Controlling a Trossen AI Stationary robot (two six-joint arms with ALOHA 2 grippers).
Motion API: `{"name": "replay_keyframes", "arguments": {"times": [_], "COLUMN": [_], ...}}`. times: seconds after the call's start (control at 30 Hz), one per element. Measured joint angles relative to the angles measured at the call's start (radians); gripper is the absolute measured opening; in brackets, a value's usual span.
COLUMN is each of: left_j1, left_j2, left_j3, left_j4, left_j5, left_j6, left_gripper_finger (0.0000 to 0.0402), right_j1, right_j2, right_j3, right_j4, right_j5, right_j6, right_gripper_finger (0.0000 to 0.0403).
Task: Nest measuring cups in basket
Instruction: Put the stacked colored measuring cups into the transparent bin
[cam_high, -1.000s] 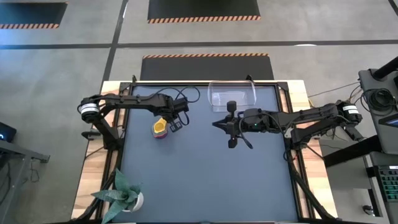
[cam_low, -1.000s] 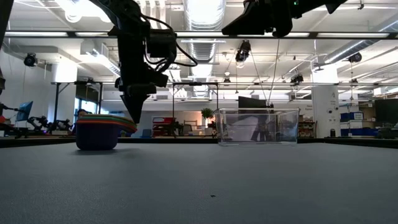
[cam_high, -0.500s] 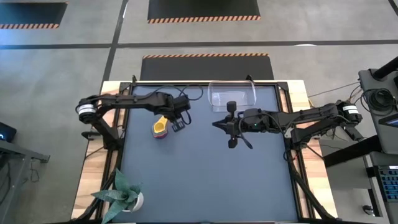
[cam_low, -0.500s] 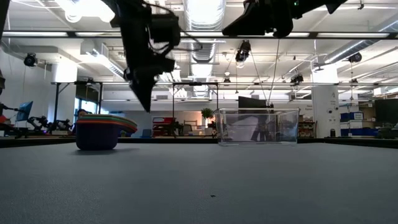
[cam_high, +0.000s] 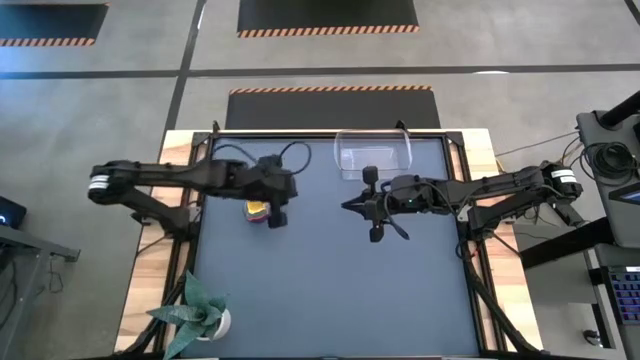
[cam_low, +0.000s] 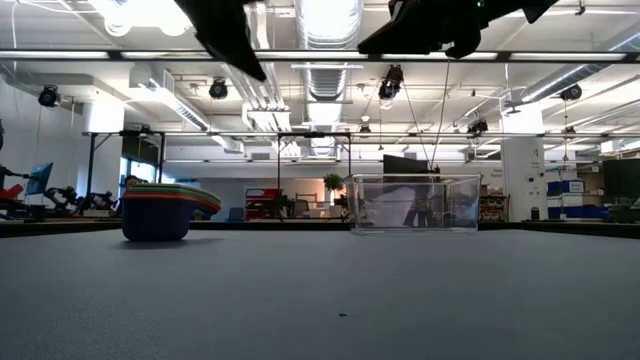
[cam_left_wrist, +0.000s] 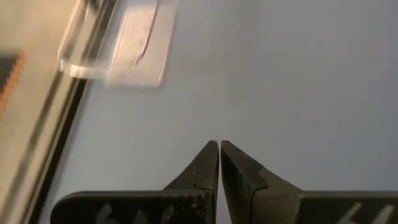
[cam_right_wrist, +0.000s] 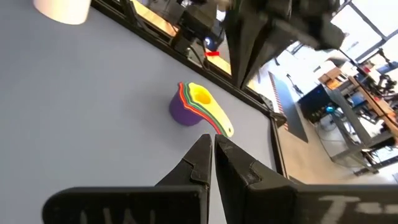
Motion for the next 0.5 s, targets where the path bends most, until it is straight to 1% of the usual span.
{"name": "replay_keyframes", "arguments": {"times": [0.07,0.2,0.27,0.5], "left_j1": [-0.038,-0.09,-0.109,-0.123], "left_j2": [-0.047,-0.154,-0.21,-0.395], "left_j3": [-0.024,-0.105,-0.156,-0.334], "left_j4": [0.047,0.182,0.24,0.379], "left_j5": [0.008,0.081,0.101,0.104], "left_j6": [0.039,0.088,0.095,0.095], "left_gripper_finger": [0.0,0.0,0.0,0.0], "right_j1": [-0.002,-0.007,-0.007,-0.023], "right_j2": [-0.002,-0.01,-0.016,-0.063], "right_j3": [0.0,-0.001,-0.01,-0.065], "right_j4": [-0.001,-0.001,-0.001,0.036], "right_j5": [0.0,-0.001,-0.007,-0.01], "right_j6": [0.004,0.026,0.03,0.063], "right_gripper_finger": [0.0009,0.0009,0.0009,0.0009]}}
